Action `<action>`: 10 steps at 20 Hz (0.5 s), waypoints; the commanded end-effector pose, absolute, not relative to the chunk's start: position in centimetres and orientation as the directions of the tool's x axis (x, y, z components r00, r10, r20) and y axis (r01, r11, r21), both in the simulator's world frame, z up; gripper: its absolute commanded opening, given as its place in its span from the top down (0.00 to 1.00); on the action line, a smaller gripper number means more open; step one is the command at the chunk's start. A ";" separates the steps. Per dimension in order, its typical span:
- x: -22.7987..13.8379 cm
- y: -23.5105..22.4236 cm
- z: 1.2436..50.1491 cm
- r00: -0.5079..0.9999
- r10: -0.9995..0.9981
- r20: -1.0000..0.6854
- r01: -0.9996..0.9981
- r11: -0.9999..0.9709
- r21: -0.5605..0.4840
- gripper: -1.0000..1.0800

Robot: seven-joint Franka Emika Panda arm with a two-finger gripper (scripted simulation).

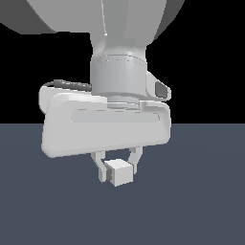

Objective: Plug the charger into the wall socket.

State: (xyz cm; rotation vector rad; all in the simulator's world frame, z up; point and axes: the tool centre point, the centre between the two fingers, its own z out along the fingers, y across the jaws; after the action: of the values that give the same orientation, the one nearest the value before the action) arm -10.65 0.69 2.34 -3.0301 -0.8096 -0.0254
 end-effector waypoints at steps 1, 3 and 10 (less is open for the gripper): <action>-10.3 0.8 2.9 0.890 0.455 0.018 0.455 -0.891 -0.001 1.00; -9.9 0.8 3.4 0.911 0.411 0.018 0.411 -0.912 -0.001 1.00; -8.4 0.7 5.5 0.976 0.216 0.018 0.216 -0.976 -0.002 1.00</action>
State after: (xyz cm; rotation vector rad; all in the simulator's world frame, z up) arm -8.72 0.78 5.02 -3.1095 -0.4145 -0.0278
